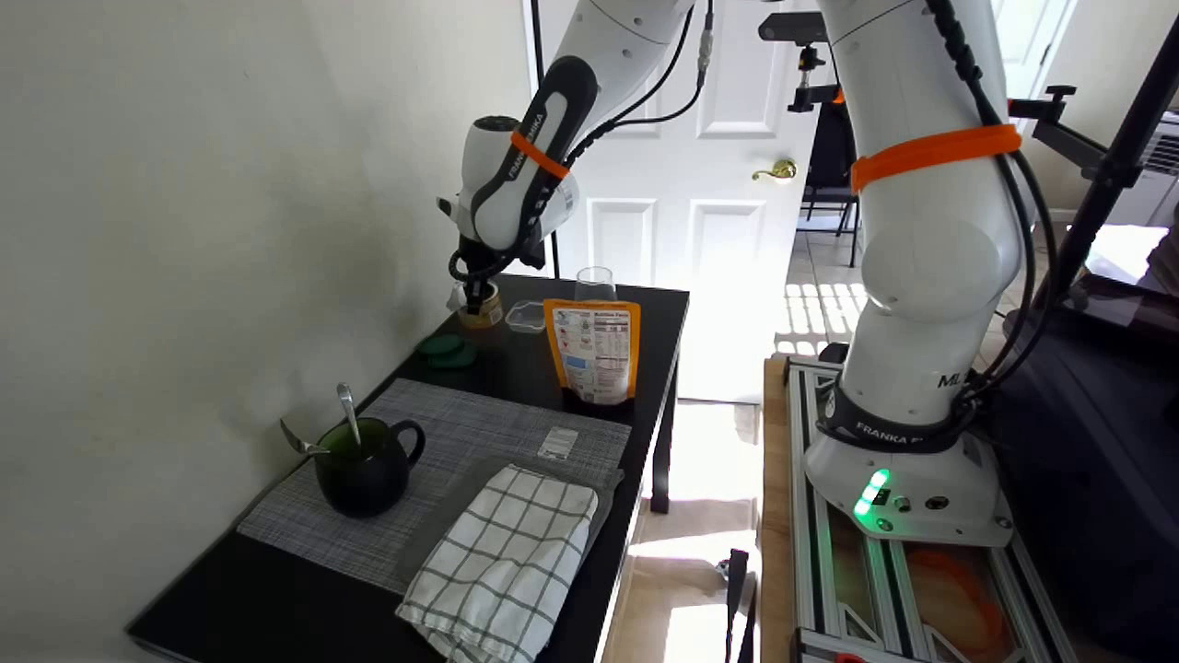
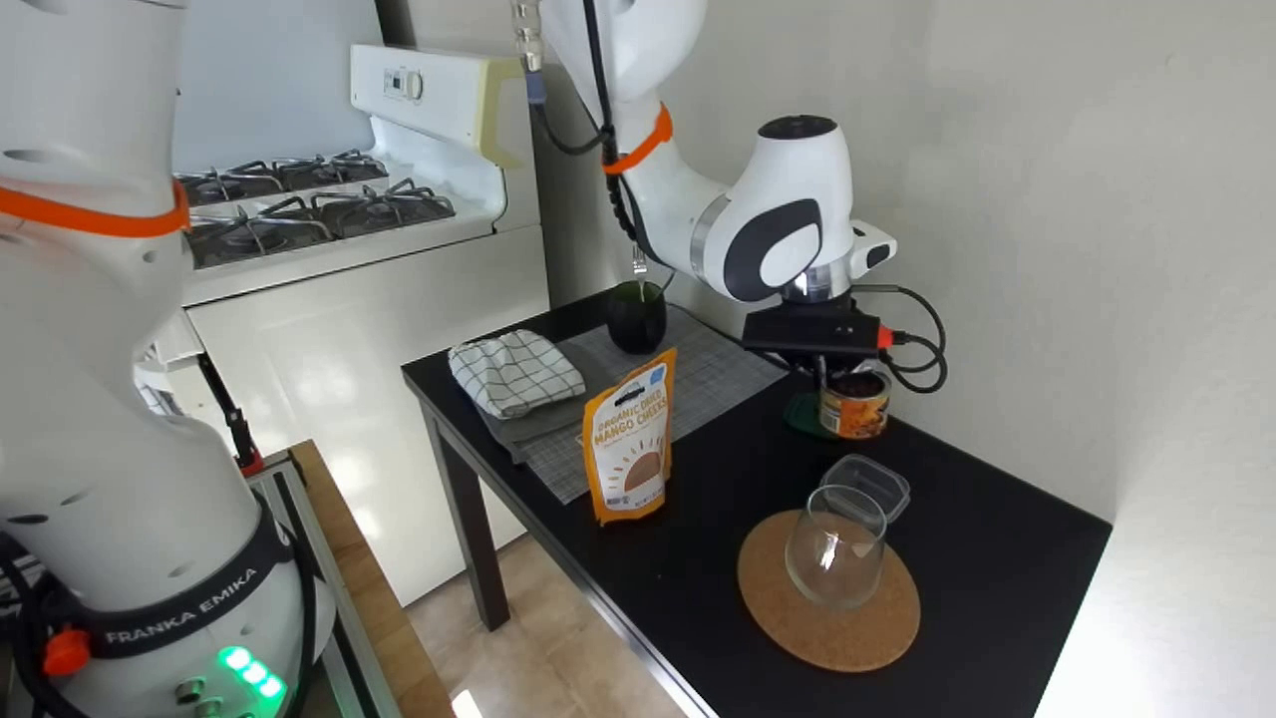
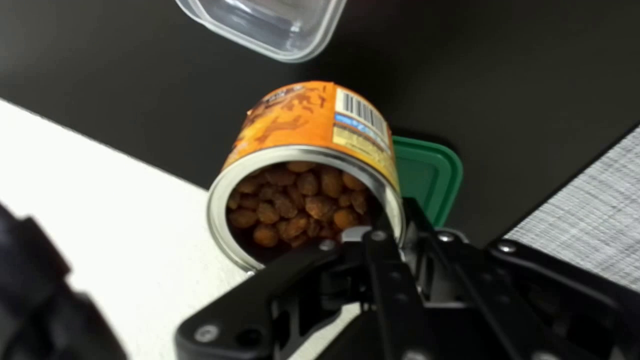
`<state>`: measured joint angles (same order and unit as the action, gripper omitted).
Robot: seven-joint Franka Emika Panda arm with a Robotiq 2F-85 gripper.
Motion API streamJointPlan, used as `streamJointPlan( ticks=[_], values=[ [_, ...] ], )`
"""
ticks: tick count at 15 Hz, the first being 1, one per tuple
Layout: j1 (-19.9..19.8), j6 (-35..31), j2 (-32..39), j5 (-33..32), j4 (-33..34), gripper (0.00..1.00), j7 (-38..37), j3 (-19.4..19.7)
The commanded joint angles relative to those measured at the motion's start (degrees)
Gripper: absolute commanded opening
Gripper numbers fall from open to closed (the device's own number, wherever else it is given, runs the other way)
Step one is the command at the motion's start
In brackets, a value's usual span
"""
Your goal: Move the can to the left
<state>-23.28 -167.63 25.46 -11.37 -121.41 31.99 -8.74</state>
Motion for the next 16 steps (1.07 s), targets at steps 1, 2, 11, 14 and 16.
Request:
streamJointPlan(
  ticks=[1,2,11,14,16],
  values=[
    [-0.51,-0.18,-7.01,3.71,-7.37,0.03,7.05,-5.79],
    [-0.10,-0.80,-7.53,4.88,-7.91,0.03,8.70,-7.15],
    [-4.55,1.76,-5.45,10.63,-9.44,0.03,13.97,-21.34],
    [0.04,2.36,-5.48,13.52,-11.04,0.03,12.47,-15.40],
    [2.29,-0.50,-4.31,13.21,-11.45,0.03,10.59,-11.38]
  ],
)
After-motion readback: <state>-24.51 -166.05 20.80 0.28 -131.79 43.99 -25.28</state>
